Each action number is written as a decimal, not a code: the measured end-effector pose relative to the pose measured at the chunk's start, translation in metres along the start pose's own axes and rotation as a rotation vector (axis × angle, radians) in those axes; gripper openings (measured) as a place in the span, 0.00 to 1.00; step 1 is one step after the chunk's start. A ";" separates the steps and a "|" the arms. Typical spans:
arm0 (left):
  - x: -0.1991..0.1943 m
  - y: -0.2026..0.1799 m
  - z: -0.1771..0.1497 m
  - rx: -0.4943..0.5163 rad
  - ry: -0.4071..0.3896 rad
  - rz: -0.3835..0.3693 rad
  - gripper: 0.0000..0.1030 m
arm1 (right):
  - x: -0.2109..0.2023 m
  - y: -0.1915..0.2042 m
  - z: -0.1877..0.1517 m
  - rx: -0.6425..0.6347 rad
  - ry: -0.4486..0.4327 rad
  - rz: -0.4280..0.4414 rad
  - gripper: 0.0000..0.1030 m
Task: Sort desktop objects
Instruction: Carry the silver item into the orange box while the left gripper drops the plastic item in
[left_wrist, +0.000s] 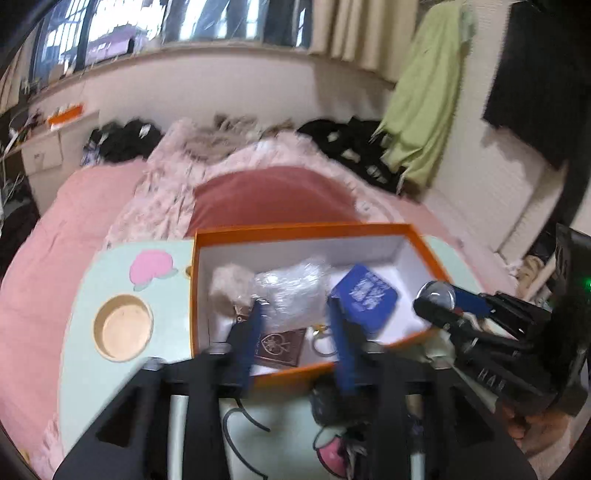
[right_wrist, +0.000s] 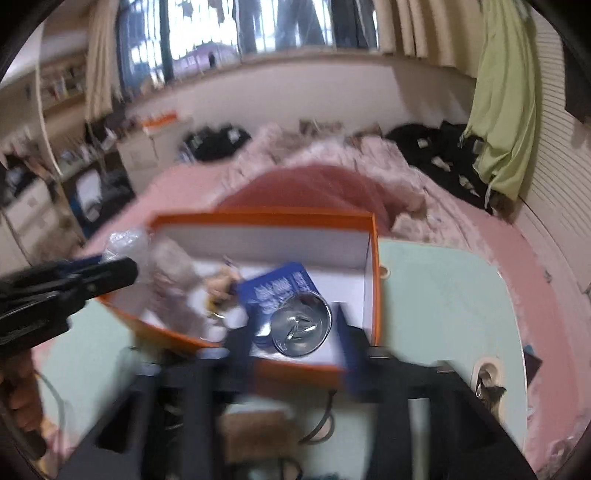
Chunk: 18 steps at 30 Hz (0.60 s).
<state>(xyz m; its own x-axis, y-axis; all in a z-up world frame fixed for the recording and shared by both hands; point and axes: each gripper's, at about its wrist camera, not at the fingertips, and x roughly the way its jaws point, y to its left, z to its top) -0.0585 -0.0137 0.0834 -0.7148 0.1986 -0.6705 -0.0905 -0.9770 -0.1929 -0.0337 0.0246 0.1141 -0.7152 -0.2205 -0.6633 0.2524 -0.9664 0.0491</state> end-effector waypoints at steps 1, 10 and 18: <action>0.008 0.002 -0.001 -0.011 0.021 0.003 0.68 | 0.003 0.002 0.000 -0.012 -0.017 -0.011 0.60; -0.002 -0.007 -0.018 0.049 -0.033 -0.005 0.69 | -0.021 0.000 -0.011 0.009 -0.096 -0.023 0.73; -0.043 -0.027 -0.064 0.134 0.022 -0.041 0.79 | -0.075 -0.002 -0.073 0.015 -0.029 -0.058 0.87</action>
<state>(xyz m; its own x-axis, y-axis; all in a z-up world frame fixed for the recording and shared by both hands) 0.0186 0.0086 0.0717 -0.6936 0.2391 -0.6796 -0.2126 -0.9692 -0.1240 0.0671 0.0523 0.1088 -0.7469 -0.1676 -0.6435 0.2005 -0.9794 0.0224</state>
